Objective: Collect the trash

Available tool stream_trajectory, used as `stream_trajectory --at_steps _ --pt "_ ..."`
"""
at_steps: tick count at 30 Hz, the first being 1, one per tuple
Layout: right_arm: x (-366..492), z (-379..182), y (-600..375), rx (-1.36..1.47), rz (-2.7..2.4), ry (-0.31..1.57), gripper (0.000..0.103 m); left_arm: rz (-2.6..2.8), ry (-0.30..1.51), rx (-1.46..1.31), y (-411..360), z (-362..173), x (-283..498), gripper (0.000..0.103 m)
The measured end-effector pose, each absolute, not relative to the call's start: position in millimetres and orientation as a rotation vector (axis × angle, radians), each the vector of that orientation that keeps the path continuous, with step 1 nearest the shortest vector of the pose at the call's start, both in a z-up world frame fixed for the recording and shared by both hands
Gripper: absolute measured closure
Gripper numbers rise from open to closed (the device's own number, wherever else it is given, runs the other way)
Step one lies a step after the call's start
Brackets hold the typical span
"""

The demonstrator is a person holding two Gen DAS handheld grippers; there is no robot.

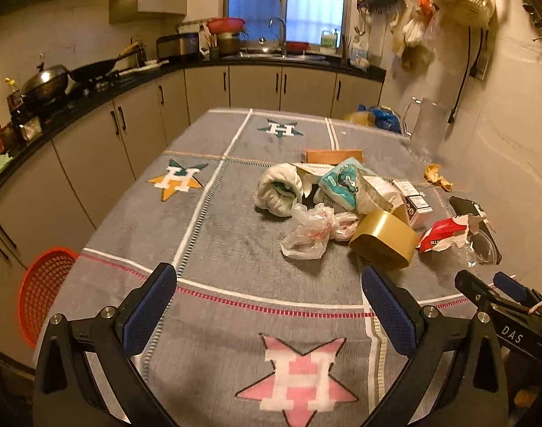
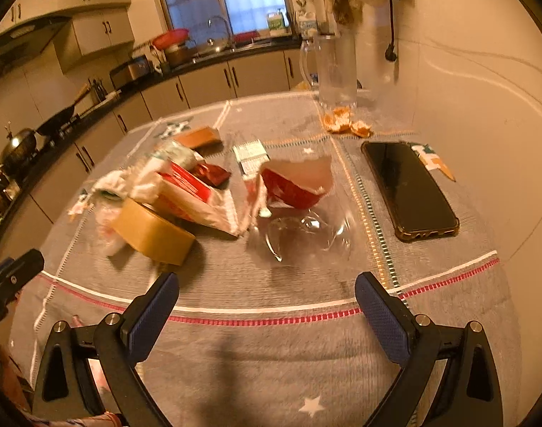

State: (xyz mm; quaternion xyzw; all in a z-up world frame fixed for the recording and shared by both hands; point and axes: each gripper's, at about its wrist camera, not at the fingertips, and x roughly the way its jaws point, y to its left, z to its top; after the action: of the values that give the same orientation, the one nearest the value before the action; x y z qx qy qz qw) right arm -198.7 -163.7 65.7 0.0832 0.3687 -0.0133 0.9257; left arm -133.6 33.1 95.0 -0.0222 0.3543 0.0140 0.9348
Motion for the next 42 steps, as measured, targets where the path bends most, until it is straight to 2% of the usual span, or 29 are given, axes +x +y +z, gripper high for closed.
stream_trajectory --at_steps 9,19,26,42 --pt "-229 84 -153 0.132 -0.051 0.662 0.002 0.063 0.623 0.008 28 112 -168 0.0" --pt "-246 90 -145 0.112 -0.051 0.64 0.002 0.095 0.55 0.054 26 118 -196 0.0" --pt "-255 91 -138 0.1 -0.066 0.639 0.002 0.096 0.544 0.038 34 121 -205 0.0" --pt "-294 119 -119 0.033 -0.123 0.445 0.001 0.11 0.53 -0.007 51 120 -221 0.0"
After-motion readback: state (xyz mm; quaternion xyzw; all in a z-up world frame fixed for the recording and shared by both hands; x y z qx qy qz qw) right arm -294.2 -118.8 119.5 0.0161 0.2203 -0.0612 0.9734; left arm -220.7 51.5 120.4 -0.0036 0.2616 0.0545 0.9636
